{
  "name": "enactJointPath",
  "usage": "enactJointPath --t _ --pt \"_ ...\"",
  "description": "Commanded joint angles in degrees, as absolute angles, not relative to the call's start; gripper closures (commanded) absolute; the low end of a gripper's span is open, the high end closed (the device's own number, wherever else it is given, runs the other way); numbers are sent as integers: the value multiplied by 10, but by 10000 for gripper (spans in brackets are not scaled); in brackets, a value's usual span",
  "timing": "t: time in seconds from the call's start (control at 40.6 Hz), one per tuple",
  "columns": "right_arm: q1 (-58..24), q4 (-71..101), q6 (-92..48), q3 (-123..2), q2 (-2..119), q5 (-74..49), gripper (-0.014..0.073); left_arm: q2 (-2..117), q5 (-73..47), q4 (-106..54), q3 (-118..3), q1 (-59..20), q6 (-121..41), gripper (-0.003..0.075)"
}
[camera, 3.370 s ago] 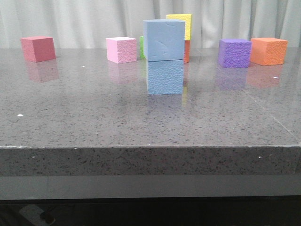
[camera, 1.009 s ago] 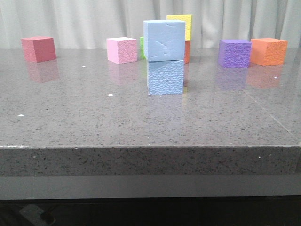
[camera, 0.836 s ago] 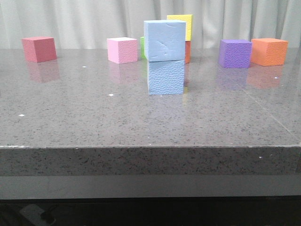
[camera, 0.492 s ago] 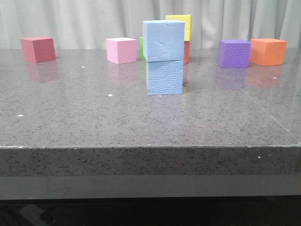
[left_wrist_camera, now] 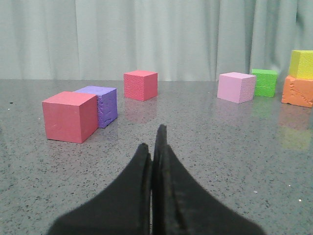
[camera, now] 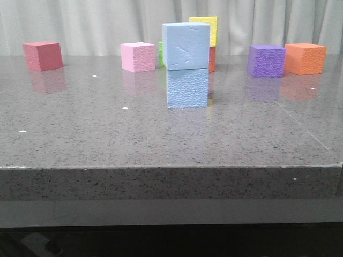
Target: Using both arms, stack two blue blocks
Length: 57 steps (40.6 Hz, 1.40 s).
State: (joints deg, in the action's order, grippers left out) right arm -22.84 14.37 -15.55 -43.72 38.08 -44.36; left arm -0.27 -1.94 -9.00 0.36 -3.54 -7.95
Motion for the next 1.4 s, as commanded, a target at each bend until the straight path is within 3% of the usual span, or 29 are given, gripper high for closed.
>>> enactJointPath --t 0.0,0.271,1.378 --pt "-224 151 -160 -452 381 -411 722 -14 28 -81 4 -40 -73 741" --pt "-224 151 -160 -452 381 -411 722 -14 28 -18 4 -40 36 741" --pt "-224 151 -160 -452 381 -411 722 -13 53 -18 4 -40 36 741"
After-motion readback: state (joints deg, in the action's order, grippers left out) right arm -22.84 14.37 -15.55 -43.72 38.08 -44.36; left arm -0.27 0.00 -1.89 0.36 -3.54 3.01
